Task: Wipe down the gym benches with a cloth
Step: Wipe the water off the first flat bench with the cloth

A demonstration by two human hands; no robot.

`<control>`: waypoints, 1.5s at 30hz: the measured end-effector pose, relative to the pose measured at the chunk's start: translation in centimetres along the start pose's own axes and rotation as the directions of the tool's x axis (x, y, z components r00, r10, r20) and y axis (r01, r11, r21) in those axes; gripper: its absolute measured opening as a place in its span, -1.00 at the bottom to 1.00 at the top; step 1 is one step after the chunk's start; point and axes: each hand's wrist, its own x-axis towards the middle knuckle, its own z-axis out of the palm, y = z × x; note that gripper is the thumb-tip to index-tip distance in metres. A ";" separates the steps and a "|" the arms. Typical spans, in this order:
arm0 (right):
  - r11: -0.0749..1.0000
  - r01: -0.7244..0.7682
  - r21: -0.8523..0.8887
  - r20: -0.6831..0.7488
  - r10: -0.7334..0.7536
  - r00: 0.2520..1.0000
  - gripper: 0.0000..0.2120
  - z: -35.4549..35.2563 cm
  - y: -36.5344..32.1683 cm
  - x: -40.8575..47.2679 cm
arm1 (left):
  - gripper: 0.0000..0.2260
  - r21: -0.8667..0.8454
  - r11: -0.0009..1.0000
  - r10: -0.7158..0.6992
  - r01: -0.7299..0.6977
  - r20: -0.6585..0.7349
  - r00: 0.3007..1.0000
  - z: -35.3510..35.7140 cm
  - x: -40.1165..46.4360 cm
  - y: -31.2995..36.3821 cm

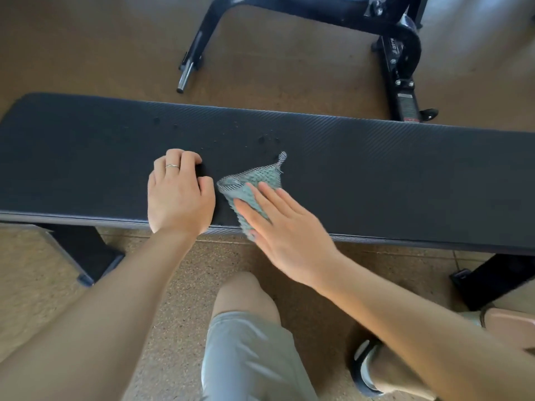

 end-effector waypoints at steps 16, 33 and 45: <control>0.964 0.228 -0.134 -0.011 -0.232 0.973 -0.40 0.0 2.0 1.4 | -0.72 0.003 1.000 0.009 -0.009 -0.008 1.000 0.2 0.0 -0.3; 0.912 0.394 -0.112 0.088 -0.386 0.918 -0.42 -0.6 3.1 2.8 | -0.68 -0.083 0.996 -0.027 0.024 -0.033 0.999 -0.2 -0.1 -0.1; 0.988 0.087 0.127 0.094 -0.099 0.991 -0.48 -1.5 9.2 14.4 | -0.67 -0.066 0.996 -0.068 0.064 -0.060 0.996 0.0 0.1 0.1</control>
